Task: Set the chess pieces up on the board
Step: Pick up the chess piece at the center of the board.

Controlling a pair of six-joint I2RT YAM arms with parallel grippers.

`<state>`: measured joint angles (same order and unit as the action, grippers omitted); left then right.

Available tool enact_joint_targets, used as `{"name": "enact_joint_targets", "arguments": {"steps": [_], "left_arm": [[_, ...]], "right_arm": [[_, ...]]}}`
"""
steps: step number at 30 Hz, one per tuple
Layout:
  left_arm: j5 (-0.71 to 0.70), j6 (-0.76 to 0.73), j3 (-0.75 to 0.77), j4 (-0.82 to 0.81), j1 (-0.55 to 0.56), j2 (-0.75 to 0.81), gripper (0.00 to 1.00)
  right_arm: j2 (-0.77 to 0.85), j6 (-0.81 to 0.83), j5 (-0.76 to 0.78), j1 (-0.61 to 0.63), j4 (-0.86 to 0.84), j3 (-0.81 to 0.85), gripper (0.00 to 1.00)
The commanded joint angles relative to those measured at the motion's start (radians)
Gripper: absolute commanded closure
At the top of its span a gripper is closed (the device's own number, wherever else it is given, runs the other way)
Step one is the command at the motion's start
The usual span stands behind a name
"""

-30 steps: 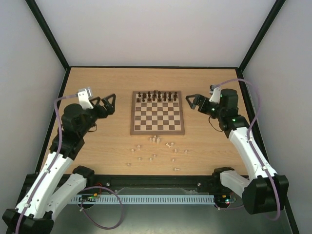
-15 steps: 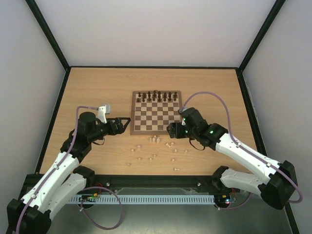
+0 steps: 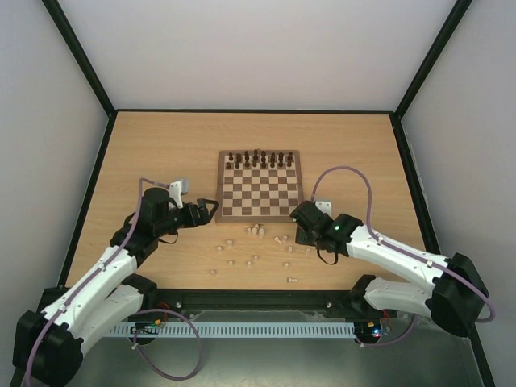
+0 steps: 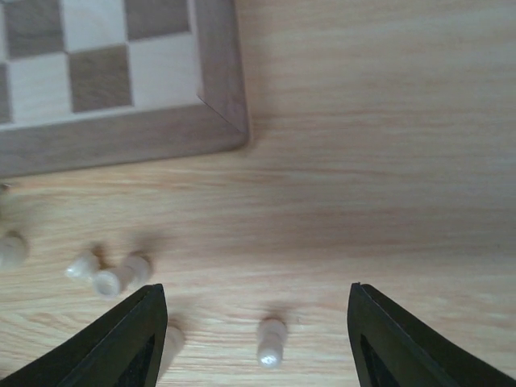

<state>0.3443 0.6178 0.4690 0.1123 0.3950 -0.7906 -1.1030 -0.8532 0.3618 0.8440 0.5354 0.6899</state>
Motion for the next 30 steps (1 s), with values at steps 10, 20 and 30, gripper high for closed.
{"name": "enact_joint_targets", "arguments": {"steps": [10, 20, 30], "left_arm": [[0.029, -0.005, -0.038, -0.058, 0.03, -0.1, 0.01], [-0.022, -0.047, -0.037, -0.011, 0.031, -0.085, 0.01], [-0.039, -0.049, -0.045, -0.002, 0.032, -0.071, 0.01]], "right_arm": [[-0.09, -0.167, 0.013, 0.061, 0.016, -0.093, 0.49], [-0.138, -0.176, -0.022, 0.078, -0.026, -0.12, 0.61], [-0.14, -0.196, -0.035, 0.095, -0.022, -0.136, 0.74]]}}
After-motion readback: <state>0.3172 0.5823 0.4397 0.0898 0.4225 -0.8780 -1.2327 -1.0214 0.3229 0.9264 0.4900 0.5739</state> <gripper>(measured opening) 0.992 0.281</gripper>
